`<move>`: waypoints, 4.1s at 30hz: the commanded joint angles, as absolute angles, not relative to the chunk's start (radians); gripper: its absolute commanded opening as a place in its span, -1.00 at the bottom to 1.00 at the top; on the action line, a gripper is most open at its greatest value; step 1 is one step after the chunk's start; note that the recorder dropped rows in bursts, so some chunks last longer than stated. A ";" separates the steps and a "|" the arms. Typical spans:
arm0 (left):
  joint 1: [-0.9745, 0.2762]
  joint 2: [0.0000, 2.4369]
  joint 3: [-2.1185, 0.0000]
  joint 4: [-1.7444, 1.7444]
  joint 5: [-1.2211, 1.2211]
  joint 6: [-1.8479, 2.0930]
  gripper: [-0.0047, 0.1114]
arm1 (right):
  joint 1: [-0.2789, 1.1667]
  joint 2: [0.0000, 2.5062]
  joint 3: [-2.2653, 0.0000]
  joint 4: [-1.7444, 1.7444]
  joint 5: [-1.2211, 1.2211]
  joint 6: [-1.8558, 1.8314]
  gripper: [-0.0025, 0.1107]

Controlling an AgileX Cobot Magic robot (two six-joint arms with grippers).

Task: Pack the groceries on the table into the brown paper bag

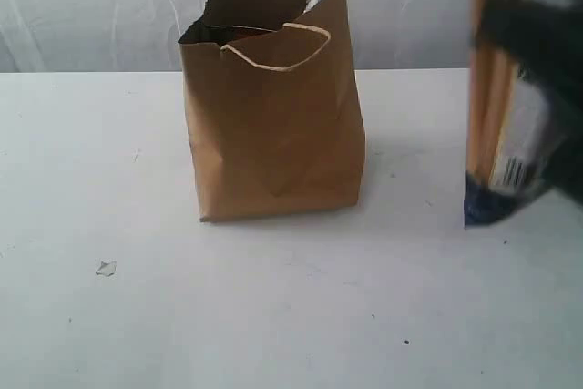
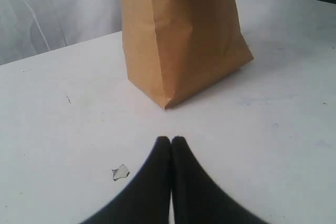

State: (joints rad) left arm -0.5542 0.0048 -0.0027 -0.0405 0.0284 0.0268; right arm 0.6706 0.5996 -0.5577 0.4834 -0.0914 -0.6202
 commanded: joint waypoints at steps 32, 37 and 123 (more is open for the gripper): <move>-0.559 0.000 0.000 -0.044 0.028 0.027 -0.92 | 0.430 1.694 -1.306 -0.442 -0.894 0.126 -0.96; -0.559 0.000 0.000 -0.044 0.028 0.027 -0.92 | 0.438 1.756 -1.356 -0.505 -0.862 0.167 -0.96; -0.559 0.000 0.000 -0.044 0.028 0.027 -0.92 | 0.529 1.695 -1.184 -0.502 -0.362 -0.023 -0.96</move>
State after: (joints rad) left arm -0.5542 0.0048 -0.0027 -0.0405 0.0284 0.0268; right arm 0.5396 1.6832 -1.1954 -0.5803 -0.3774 0.0078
